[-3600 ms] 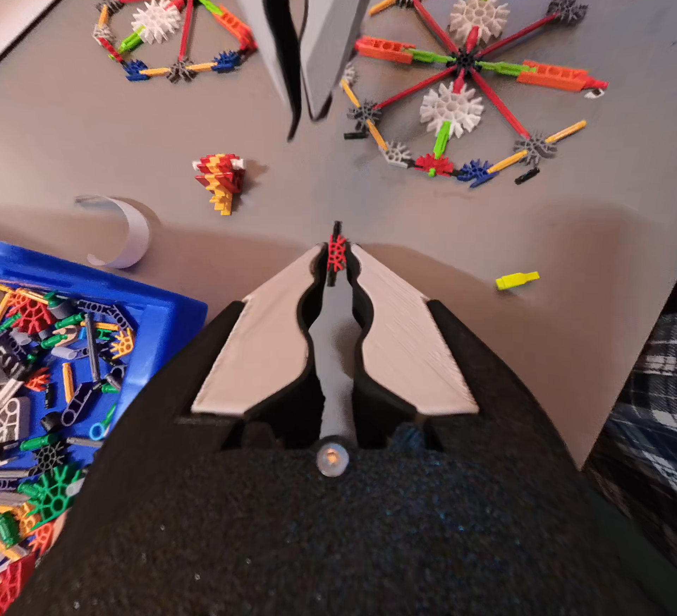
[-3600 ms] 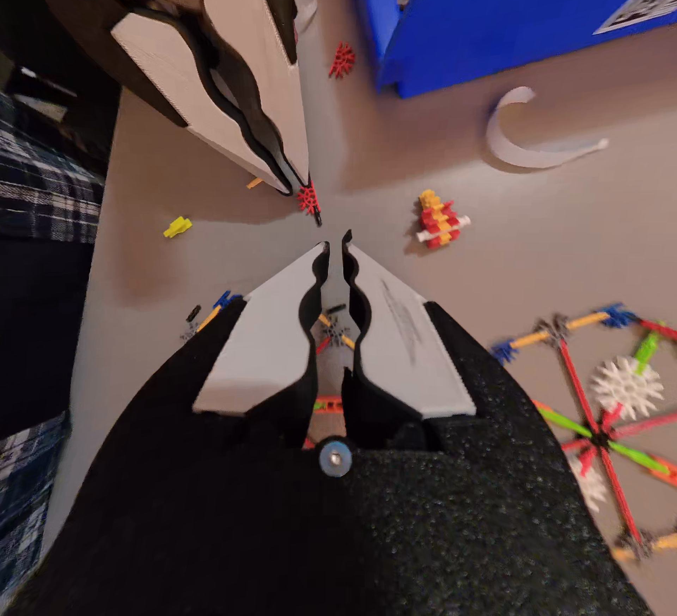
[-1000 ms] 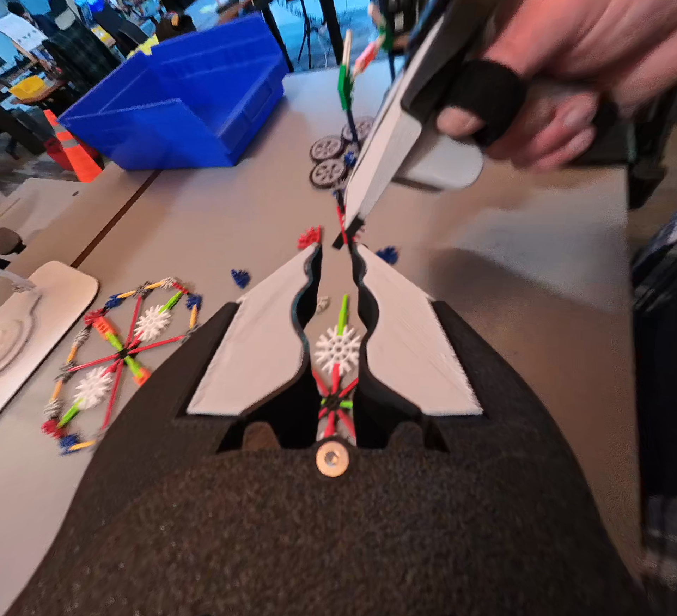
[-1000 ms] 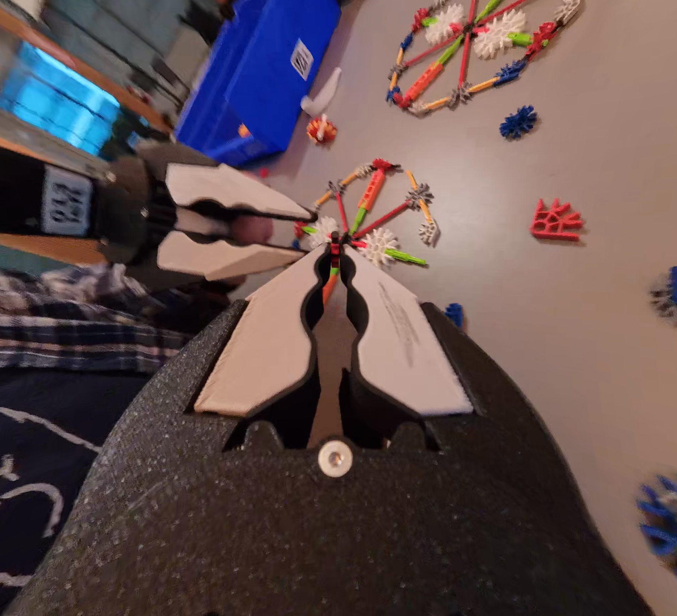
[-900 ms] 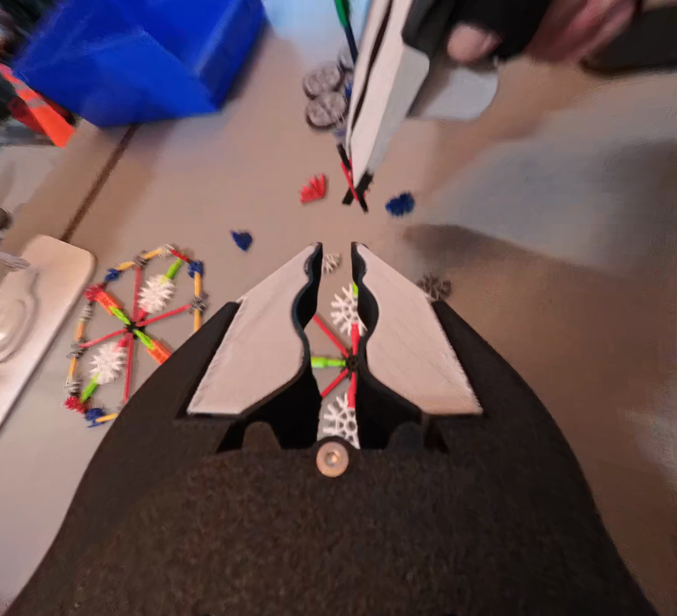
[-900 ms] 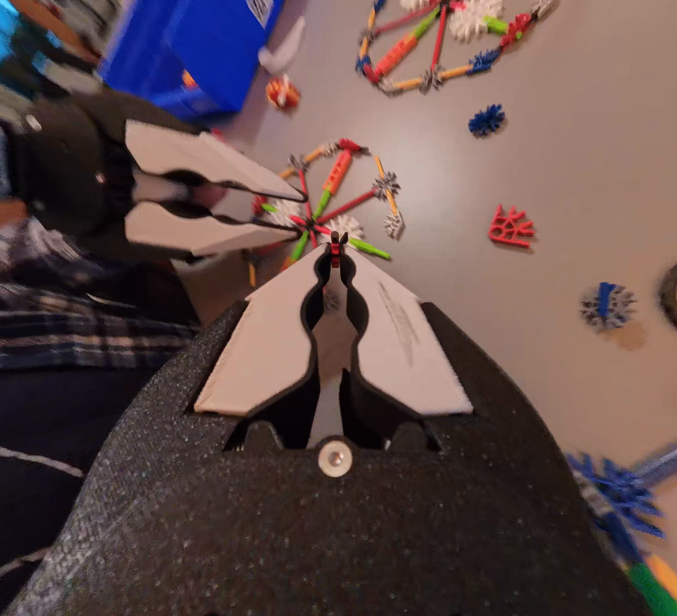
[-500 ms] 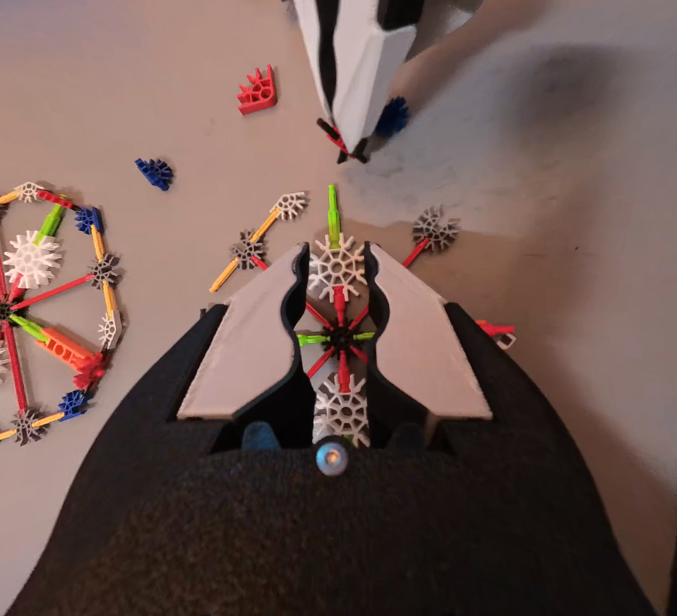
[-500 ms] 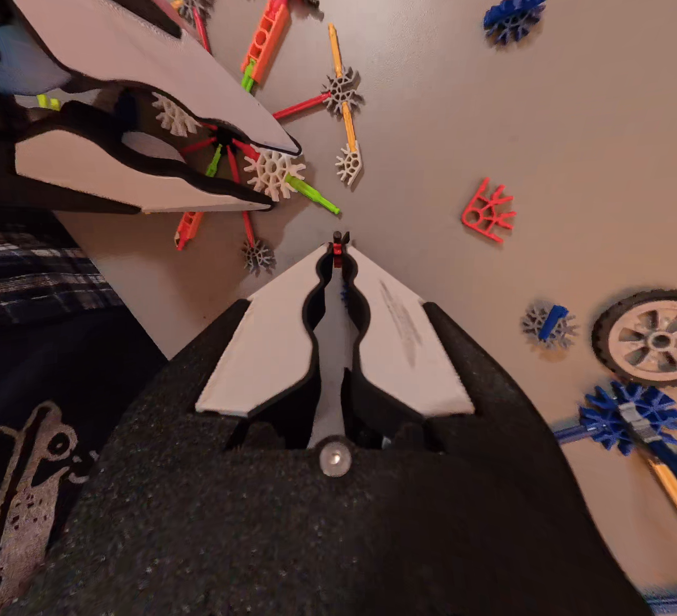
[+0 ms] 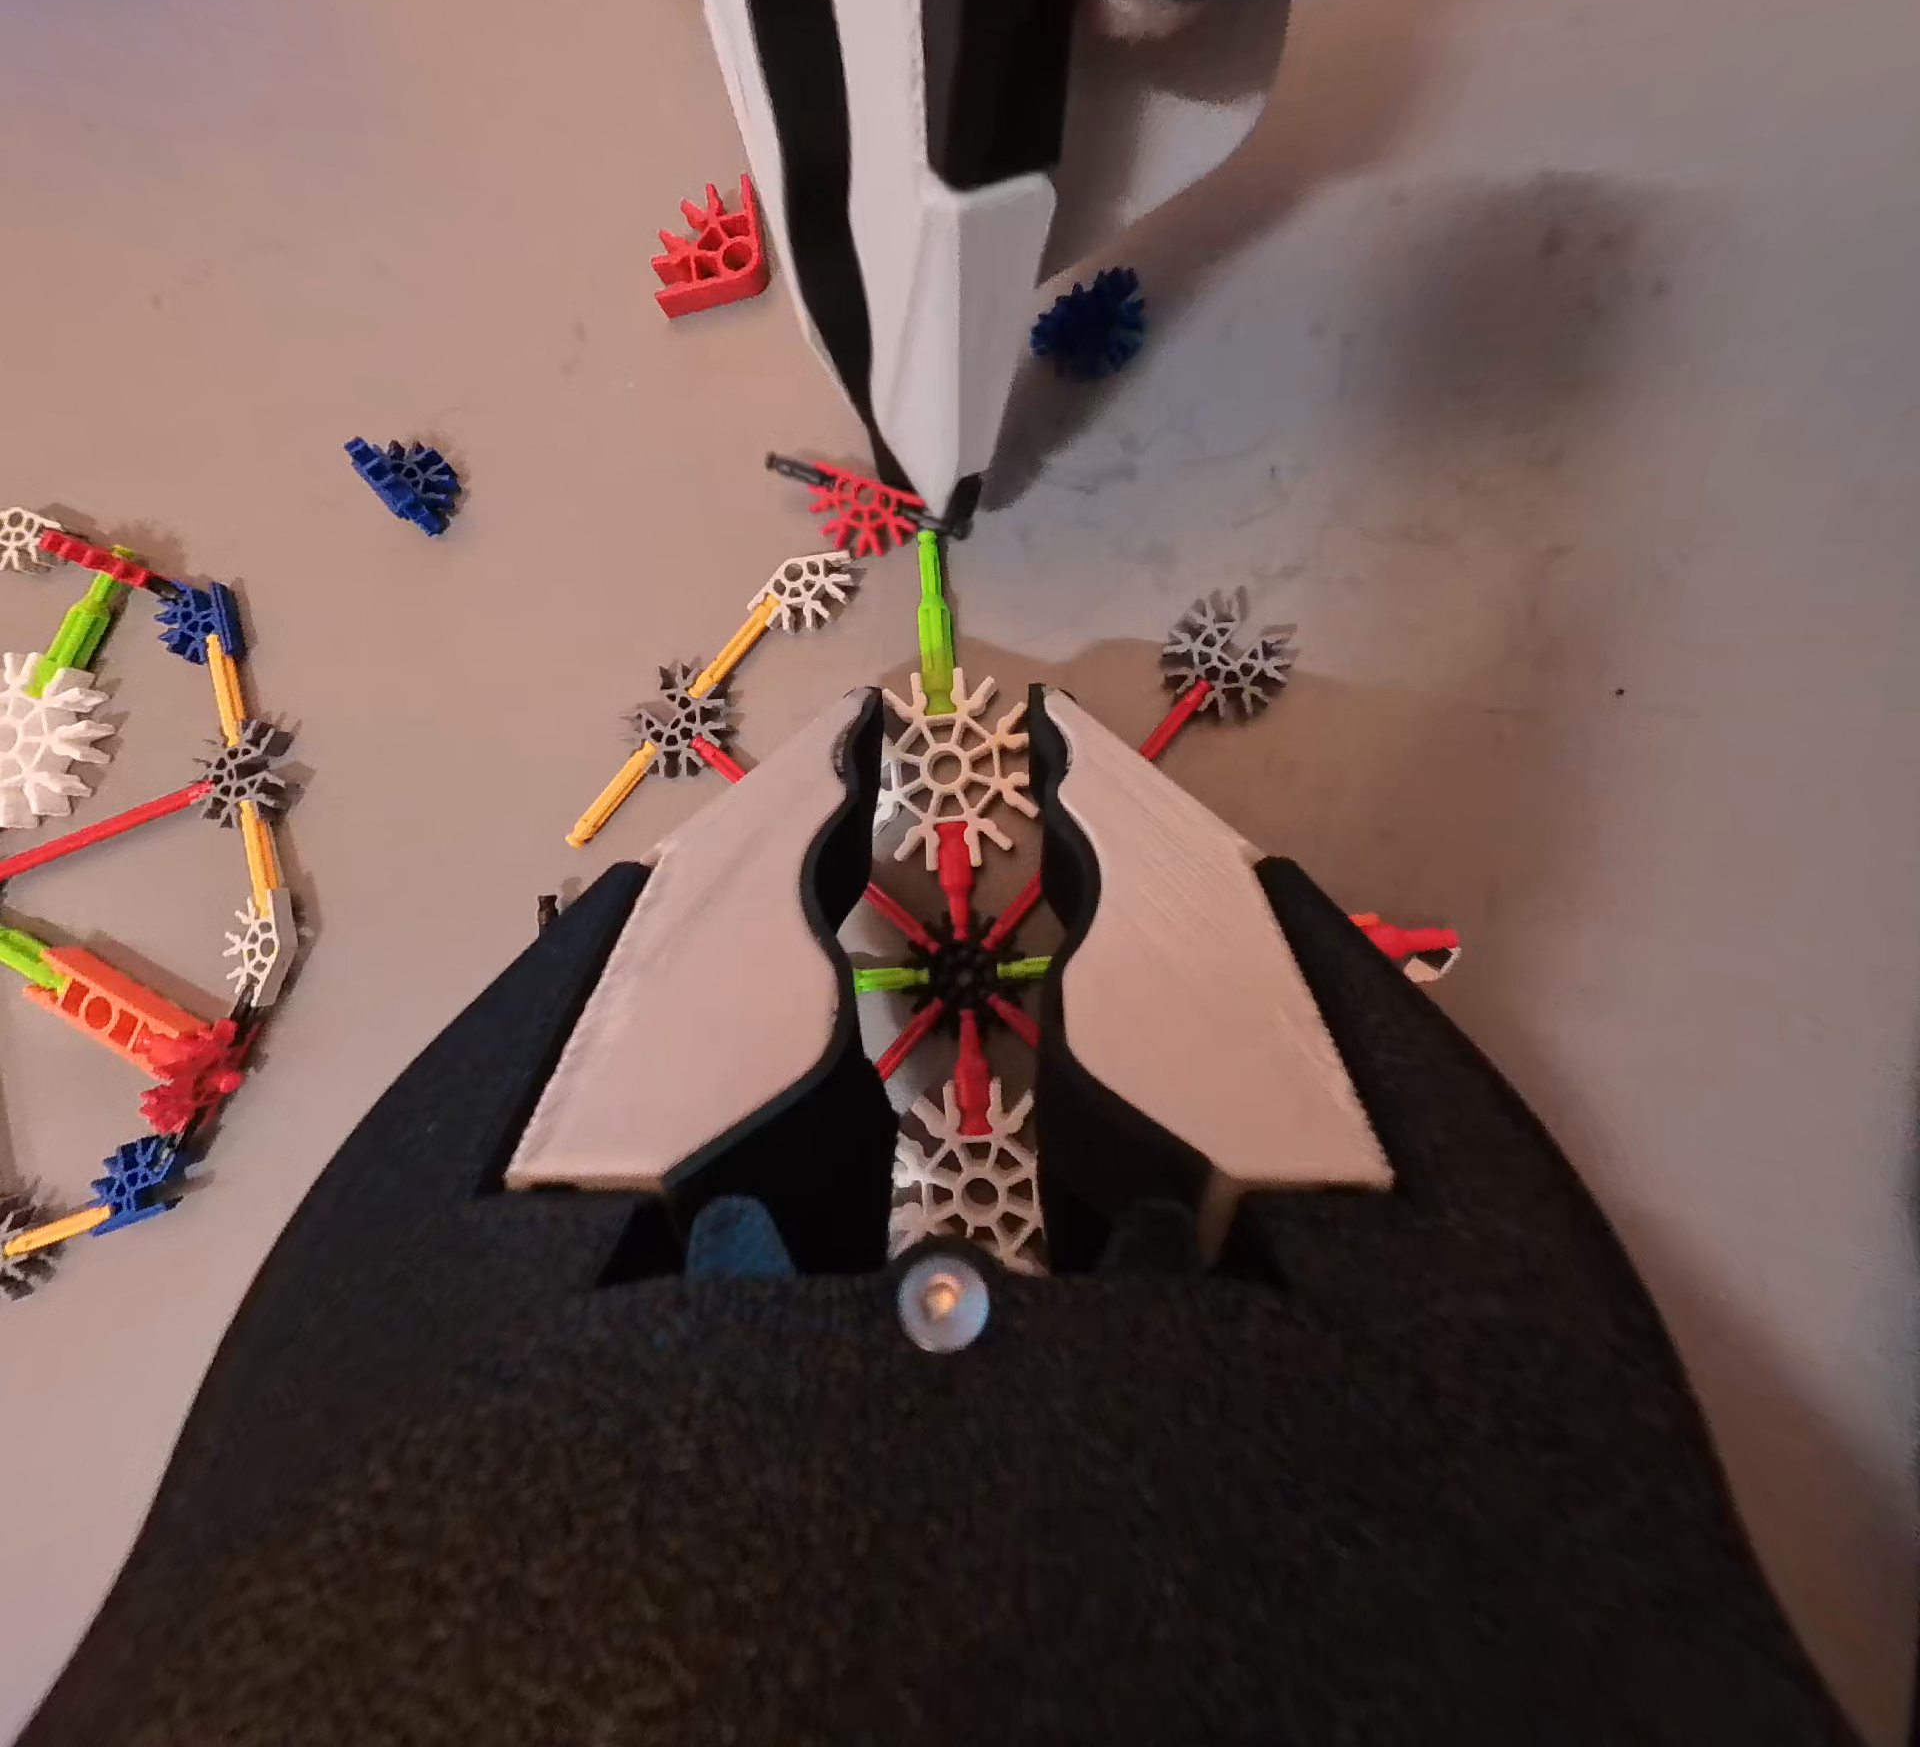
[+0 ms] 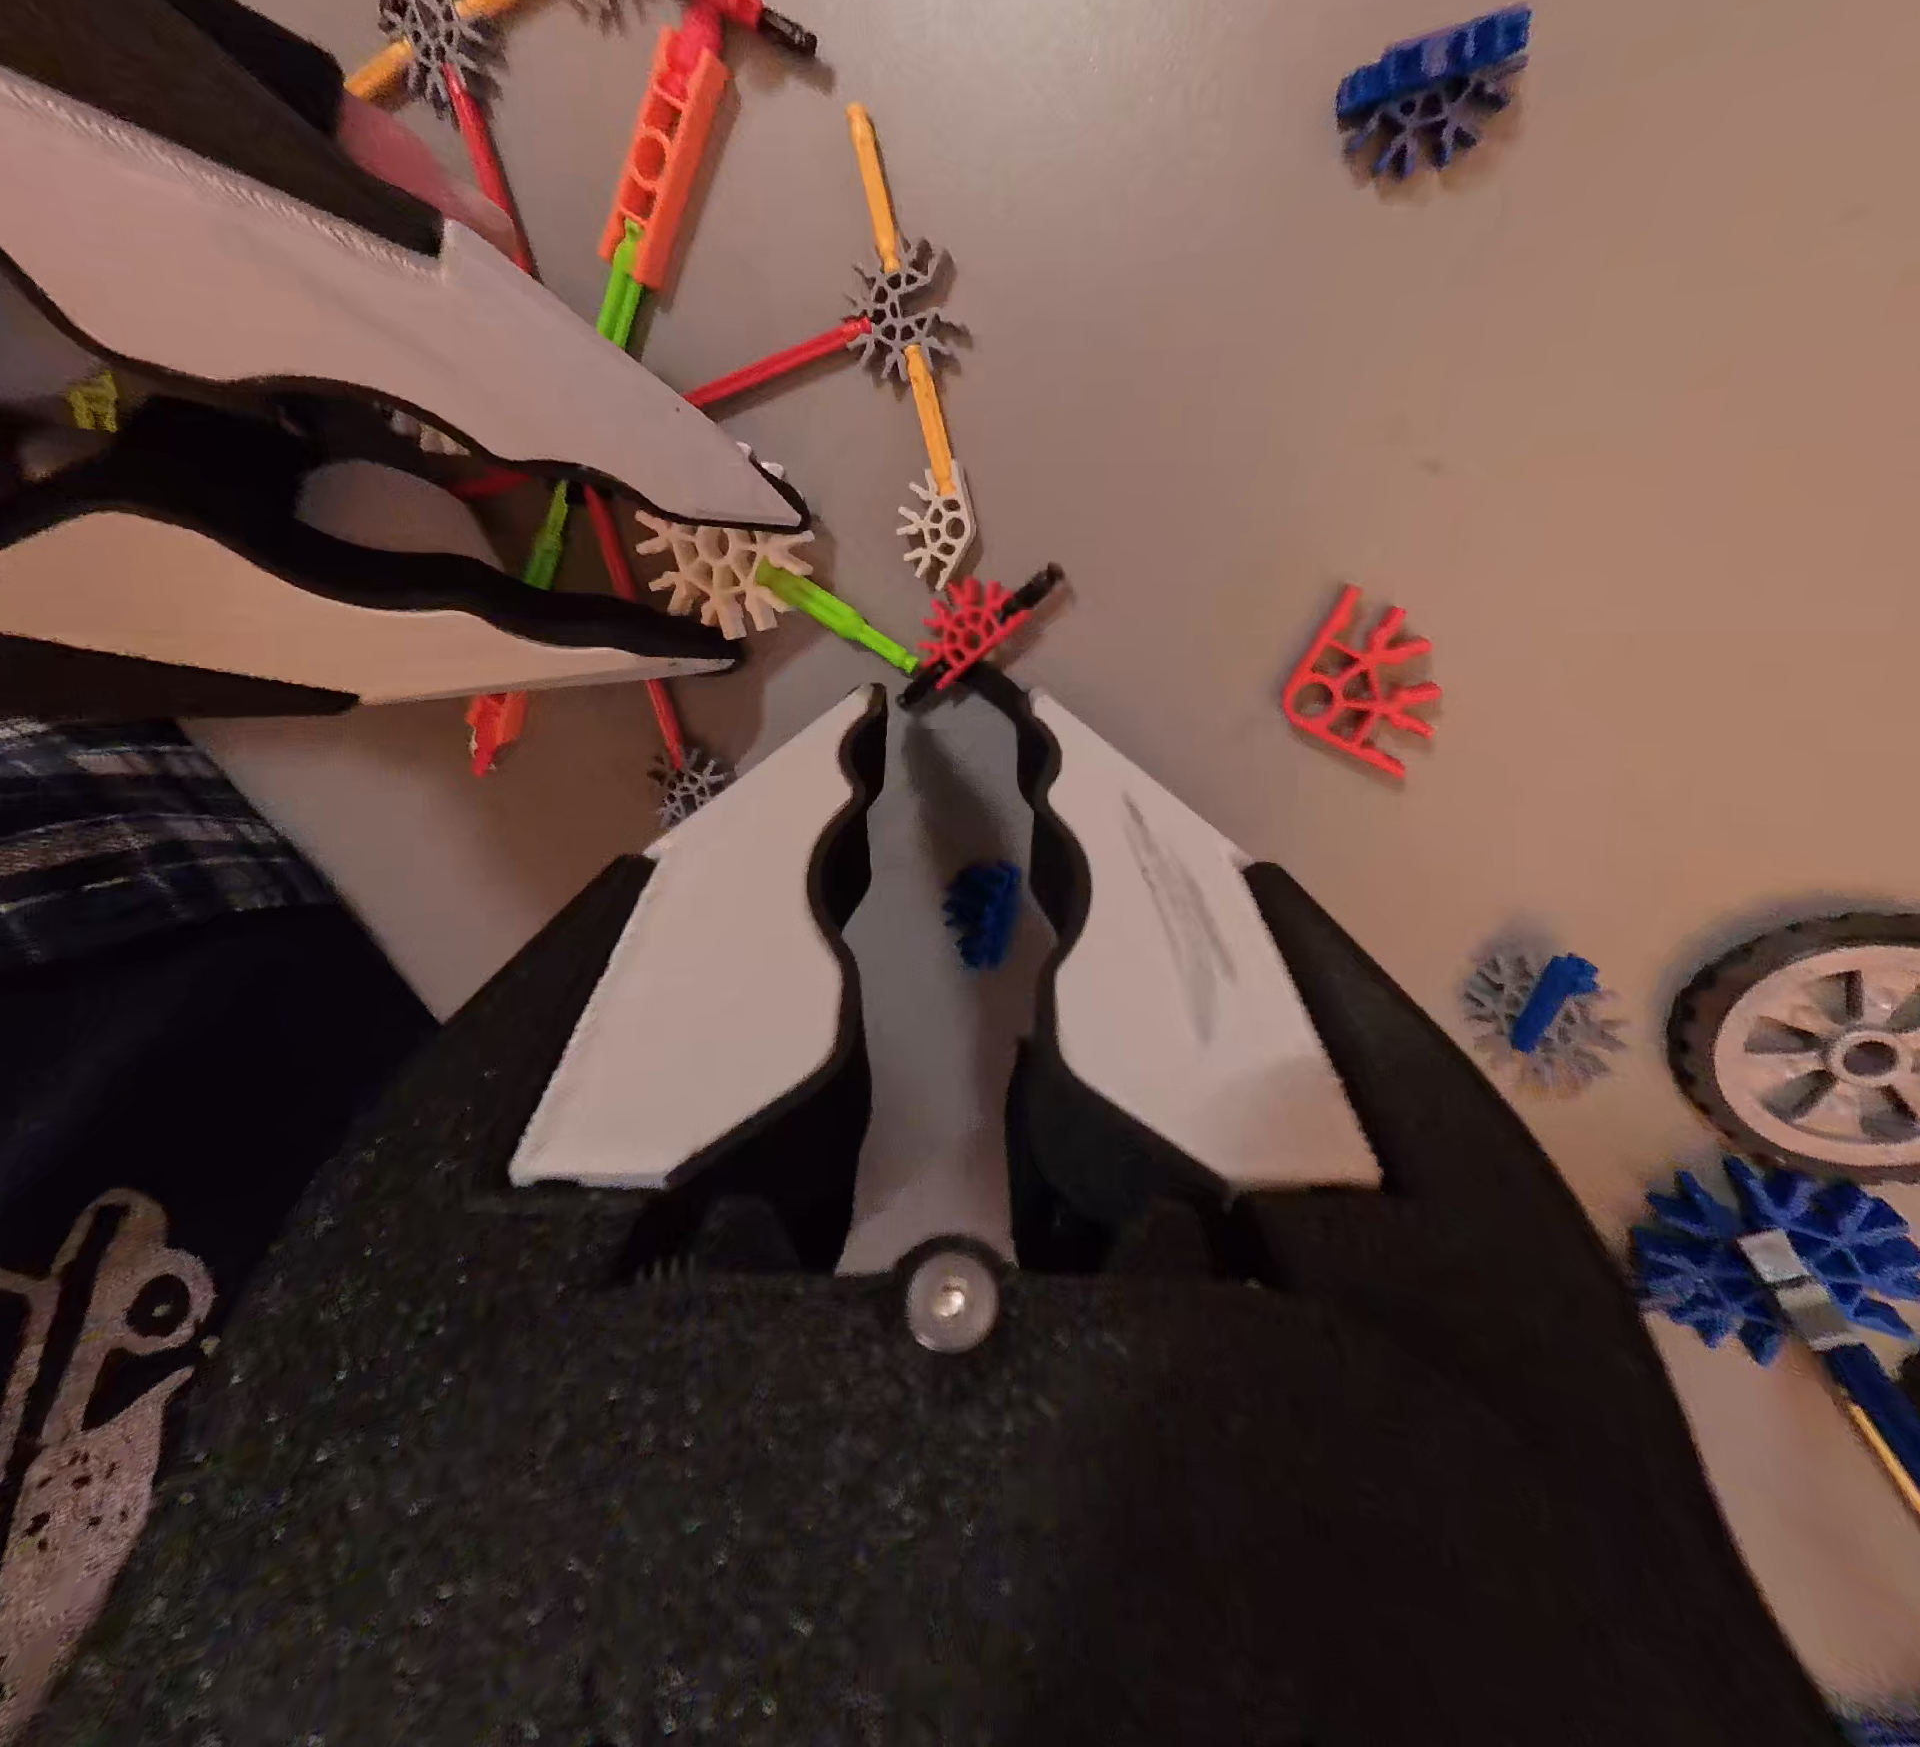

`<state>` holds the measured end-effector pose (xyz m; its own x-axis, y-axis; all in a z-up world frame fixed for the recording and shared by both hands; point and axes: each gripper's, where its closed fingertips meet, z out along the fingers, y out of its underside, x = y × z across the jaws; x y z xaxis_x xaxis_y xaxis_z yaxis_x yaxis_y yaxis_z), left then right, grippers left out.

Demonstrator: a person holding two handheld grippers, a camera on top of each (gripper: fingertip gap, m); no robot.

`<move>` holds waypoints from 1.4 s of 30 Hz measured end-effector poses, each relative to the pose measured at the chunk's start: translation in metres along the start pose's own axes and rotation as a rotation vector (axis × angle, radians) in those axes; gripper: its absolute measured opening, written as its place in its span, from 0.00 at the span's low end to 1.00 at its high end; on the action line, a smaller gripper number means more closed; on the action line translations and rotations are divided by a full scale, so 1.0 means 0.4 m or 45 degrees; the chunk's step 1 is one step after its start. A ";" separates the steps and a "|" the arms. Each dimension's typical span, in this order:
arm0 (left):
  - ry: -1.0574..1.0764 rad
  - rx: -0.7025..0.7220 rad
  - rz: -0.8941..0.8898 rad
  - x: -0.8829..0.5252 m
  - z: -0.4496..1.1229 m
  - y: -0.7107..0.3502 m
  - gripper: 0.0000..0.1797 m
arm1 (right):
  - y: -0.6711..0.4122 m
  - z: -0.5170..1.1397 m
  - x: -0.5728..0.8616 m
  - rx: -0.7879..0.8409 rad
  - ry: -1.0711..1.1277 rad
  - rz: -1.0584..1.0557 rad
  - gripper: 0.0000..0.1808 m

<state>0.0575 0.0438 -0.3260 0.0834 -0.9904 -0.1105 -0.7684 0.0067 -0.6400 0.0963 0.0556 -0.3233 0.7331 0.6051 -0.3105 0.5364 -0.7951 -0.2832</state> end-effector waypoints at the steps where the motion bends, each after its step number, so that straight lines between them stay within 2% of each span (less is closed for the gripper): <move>1: 0.002 0.000 0.001 0.000 0.000 0.000 0.14 | -0.006 -0.006 -0.003 0.029 -0.009 0.010 0.13; 9: 0.006 -0.012 0.003 -0.001 -0.003 0.005 0.14 | 0.008 -0.023 0.005 0.155 0.045 0.066 0.11; 13: -0.049 -0.021 0.029 -0.025 -0.024 0.007 0.12 | 0.012 -0.052 -0.005 0.283 0.089 0.036 0.08; 17: -0.015 0.106 0.047 -0.033 -0.059 -0.050 0.12 | 0.010 -0.089 -0.068 0.459 -0.044 -0.011 0.07; 19: 0.009 0.169 0.056 -0.026 -0.068 -0.085 0.12 | -0.012 -0.123 -0.099 0.634 -0.136 -0.016 0.07; 22: 0.050 0.310 -0.028 -0.015 -0.082 -0.140 0.07 | -0.030 -0.171 -0.132 0.851 -0.226 -0.020 0.10; 24: 0.074 0.376 -0.072 -0.008 -0.091 -0.162 0.05 | -0.022 -0.179 -0.136 0.898 -0.210 -0.023 0.10; 30: -0.008 0.156 0.022 -0.060 -0.057 -0.092 0.08 | 0.051 -0.153 -0.109 0.820 -0.070 -0.052 0.10; 32: -0.031 0.134 0.063 -0.083 -0.040 -0.092 0.10 | 0.065 -0.143 -0.099 0.801 -0.020 -0.061 0.10; 38: 0.091 -0.104 0.273 -0.078 0.036 -0.066 0.18 | 0.070 -0.107 -0.088 0.737 0.189 -0.177 0.10; 42: 0.158 -0.148 0.343 -0.077 0.070 -0.073 0.18 | 0.073 -0.080 -0.085 0.698 0.257 -0.231 0.10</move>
<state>0.0951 0.0780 -0.3251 -0.2052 -0.9645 -0.1660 -0.8204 0.2620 -0.5083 0.1005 0.0105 -0.2919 0.7439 0.6664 -0.0504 0.4062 -0.5106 -0.7578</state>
